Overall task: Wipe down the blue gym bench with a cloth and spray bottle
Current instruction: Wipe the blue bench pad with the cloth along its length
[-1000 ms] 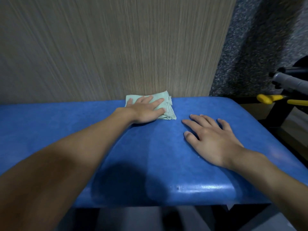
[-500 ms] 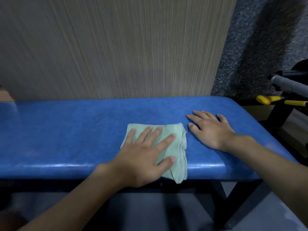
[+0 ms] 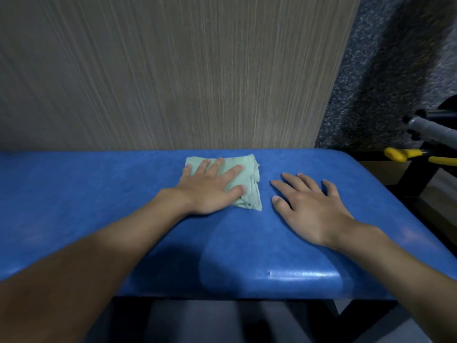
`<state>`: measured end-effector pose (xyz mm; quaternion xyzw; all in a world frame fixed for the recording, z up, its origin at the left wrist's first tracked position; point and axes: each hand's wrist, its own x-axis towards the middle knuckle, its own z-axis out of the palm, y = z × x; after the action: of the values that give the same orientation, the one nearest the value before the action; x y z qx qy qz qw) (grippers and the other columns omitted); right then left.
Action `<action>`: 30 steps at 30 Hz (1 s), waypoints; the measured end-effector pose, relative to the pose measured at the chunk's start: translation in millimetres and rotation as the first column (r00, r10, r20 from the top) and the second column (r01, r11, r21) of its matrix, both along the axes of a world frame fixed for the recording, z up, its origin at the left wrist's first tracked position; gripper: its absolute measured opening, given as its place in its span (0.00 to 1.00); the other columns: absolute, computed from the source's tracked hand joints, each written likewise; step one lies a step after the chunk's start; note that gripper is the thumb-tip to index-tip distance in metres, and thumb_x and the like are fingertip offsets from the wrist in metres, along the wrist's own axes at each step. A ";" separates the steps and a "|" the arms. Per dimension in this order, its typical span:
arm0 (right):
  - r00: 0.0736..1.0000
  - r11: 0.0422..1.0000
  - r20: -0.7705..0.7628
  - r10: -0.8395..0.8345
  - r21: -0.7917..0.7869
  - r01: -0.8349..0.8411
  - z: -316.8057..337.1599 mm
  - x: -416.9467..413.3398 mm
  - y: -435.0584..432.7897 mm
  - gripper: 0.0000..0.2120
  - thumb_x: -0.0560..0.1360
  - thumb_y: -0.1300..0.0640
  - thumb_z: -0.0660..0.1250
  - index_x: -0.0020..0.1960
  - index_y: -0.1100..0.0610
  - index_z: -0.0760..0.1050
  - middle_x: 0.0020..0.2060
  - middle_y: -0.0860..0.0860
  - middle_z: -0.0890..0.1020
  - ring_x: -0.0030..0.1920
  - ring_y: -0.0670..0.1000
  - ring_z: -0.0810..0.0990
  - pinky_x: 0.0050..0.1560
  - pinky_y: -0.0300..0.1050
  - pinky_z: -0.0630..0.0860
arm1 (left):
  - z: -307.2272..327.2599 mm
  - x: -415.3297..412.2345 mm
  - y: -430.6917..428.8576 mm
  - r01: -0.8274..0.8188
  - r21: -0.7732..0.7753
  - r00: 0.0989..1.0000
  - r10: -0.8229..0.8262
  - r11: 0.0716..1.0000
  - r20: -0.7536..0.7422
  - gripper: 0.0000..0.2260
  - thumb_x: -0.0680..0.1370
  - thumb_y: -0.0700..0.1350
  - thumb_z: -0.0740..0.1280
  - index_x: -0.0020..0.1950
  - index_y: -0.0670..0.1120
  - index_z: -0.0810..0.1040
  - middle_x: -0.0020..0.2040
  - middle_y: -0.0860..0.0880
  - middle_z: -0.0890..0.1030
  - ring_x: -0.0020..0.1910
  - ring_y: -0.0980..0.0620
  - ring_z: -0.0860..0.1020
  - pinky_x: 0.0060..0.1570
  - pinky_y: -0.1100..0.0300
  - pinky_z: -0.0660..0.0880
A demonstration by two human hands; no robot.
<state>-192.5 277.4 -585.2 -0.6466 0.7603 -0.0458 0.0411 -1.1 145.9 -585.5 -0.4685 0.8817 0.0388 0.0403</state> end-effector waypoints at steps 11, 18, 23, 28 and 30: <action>1.000 1.000 0.020 -0.003 -0.021 0.004 -0.5 1.1 0.5 0.26 0.80 0.39 0.41 0.77 0.40 0.52 0.78 0.41 0.52 0.78 0.46 0.45 0.76 0.60 0.42 | 7.9 -23.9 -67.3 -0.054 0.037 0.998 0.055 0.998 -0.028 0.28 0.76 0.72 0.43 0.77 0.70 0.44 0.82 0.53 0.45 0.80 0.48 0.44 0.74 0.38 0.39; 1.000 1.000 0.024 -0.013 -0.003 0.013 1.6 1.3 1.3 0.26 0.81 0.39 0.43 0.78 0.40 0.53 0.79 0.42 0.52 0.78 0.47 0.46 0.75 0.61 0.42 | 0.9 11.4 18.7 0.018 0.021 1.000 -0.018 1.000 -0.007 0.27 0.79 0.69 0.43 0.77 0.70 0.40 0.82 0.53 0.41 0.80 0.48 0.40 0.75 0.41 0.37; 0.999 1.000 0.032 -0.014 0.016 0.013 4.7 2.9 4.4 0.26 0.81 0.39 0.43 0.79 0.41 0.52 0.79 0.44 0.52 0.79 0.49 0.46 0.75 0.62 0.42 | -0.8 46.4 96.1 0.069 -0.017 0.998 -0.069 0.997 -0.005 0.30 0.72 0.73 0.37 0.74 0.72 0.34 0.81 0.54 0.39 0.80 0.49 0.38 0.75 0.40 0.39; 0.996 1.000 -0.090 -0.003 -0.001 0.003 16.5 9.4 1.0 0.25 0.82 0.41 0.44 0.78 0.43 0.56 0.79 0.45 0.55 0.79 0.51 0.48 0.74 0.66 0.39 | -2.5 61.3 126.3 0.086 -0.057 0.996 -0.087 0.995 -0.022 0.34 0.66 0.73 0.32 0.73 0.72 0.32 0.81 0.54 0.39 0.80 0.50 0.37 0.76 0.40 0.39; 1.000 0.998 0.023 -0.007 -0.055 0.008 19.5 13.2 -3.0 0.24 0.83 0.43 0.46 0.78 0.44 0.55 0.79 0.45 0.55 0.79 0.49 0.49 0.75 0.64 0.41 | -1.7 59.2 121.5 0.079 -0.038 0.996 -0.080 0.996 -0.030 0.35 0.65 0.74 0.32 0.73 0.73 0.33 0.81 0.55 0.39 0.80 0.50 0.38 0.75 0.40 0.39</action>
<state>-179.4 274.4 -565.6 -0.6441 0.7606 -0.0743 0.0316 58.1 267.4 -587.1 -0.4329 0.9008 0.0281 0.0193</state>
